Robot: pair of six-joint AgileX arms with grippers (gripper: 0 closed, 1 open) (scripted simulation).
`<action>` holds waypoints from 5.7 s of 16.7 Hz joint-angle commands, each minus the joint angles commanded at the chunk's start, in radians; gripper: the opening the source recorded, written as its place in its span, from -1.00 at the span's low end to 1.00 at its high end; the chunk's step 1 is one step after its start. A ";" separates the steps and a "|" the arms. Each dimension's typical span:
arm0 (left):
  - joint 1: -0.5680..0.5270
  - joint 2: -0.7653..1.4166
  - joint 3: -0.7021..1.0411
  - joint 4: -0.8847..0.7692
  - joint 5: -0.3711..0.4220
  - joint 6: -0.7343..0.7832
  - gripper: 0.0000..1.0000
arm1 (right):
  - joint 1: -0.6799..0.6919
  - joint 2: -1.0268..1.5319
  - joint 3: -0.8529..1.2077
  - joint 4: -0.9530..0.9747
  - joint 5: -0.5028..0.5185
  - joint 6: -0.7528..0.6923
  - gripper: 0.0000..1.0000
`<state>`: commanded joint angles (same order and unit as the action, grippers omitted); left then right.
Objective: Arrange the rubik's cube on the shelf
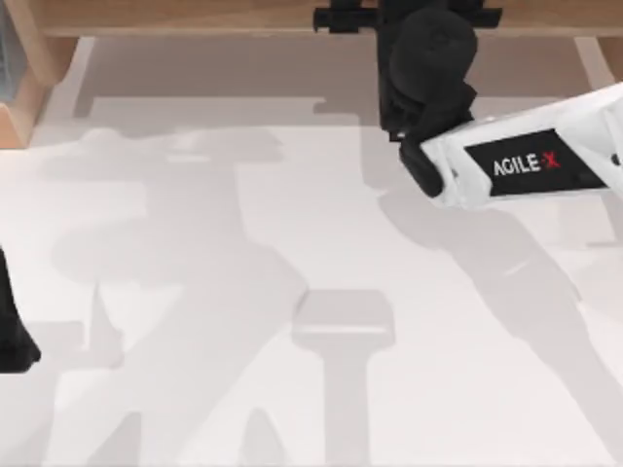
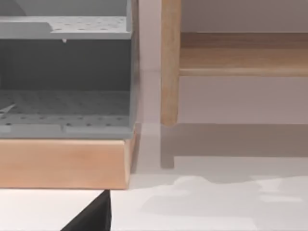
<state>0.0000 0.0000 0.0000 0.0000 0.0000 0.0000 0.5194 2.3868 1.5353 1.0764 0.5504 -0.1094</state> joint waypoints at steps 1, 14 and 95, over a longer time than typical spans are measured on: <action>0.000 0.000 0.000 0.000 0.000 0.000 1.00 | 0.000 0.000 0.000 0.000 0.000 0.000 -0.85; 0.000 0.000 0.000 0.000 0.000 0.000 1.00 | 0.000 0.000 0.000 0.000 0.000 0.000 1.00; 0.000 0.000 0.000 0.000 0.000 0.000 1.00 | -1.201 -0.317 -1.007 0.469 -1.195 -1.442 -1.00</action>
<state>0.0000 0.0000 0.0000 0.0000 0.0000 0.0000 -0.6818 2.0700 0.5285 1.5455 -0.6451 -1.5514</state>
